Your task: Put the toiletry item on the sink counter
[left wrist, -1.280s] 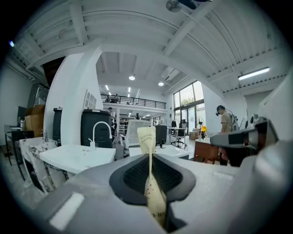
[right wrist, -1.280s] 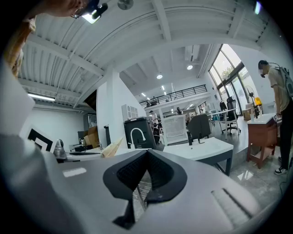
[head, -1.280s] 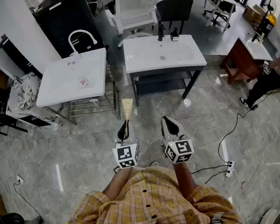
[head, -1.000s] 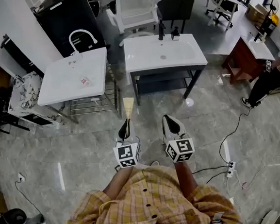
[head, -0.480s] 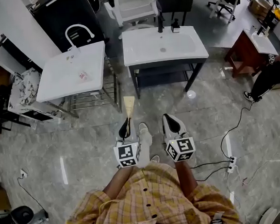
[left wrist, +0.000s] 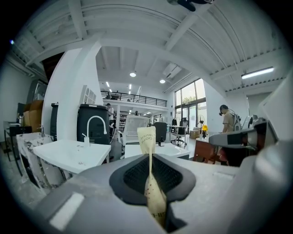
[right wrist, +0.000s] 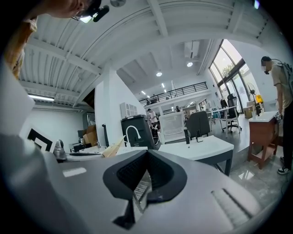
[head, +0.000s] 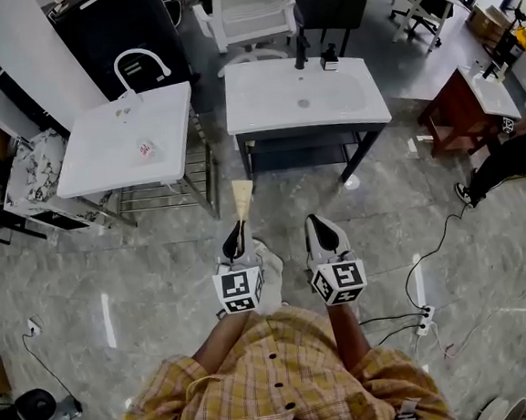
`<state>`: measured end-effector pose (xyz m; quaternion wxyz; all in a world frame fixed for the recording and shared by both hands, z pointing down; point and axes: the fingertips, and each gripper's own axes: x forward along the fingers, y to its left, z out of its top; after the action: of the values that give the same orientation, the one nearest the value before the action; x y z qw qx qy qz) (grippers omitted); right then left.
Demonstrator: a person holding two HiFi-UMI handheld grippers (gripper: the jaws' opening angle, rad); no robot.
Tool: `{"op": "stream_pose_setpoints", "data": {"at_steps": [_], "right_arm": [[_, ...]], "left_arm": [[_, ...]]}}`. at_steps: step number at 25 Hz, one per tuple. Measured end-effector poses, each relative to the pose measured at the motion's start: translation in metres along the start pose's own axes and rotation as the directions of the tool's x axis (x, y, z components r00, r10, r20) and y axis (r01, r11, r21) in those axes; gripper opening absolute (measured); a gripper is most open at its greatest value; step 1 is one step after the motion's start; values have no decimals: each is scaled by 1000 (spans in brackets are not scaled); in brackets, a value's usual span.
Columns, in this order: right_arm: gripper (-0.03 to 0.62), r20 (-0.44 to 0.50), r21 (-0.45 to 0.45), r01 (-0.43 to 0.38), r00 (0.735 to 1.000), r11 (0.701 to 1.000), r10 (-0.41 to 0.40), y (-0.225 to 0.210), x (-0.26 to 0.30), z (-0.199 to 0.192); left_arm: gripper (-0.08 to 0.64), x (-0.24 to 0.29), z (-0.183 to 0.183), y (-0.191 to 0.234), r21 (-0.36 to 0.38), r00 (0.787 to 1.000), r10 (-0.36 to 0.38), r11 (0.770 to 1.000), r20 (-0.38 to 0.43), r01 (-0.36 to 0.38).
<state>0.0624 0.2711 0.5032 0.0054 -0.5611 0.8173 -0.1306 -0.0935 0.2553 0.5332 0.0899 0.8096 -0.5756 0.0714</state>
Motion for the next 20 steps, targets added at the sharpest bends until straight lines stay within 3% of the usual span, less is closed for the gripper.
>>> {"op": "stream_pose_setpoints", "data": {"at_steps": [20], "right_arm": [[2,3,-26,-23,1000,999,23,-71,158,68]], "left_arm": [[20,168,72,45,-22,999,30,999,45,-29]]}}
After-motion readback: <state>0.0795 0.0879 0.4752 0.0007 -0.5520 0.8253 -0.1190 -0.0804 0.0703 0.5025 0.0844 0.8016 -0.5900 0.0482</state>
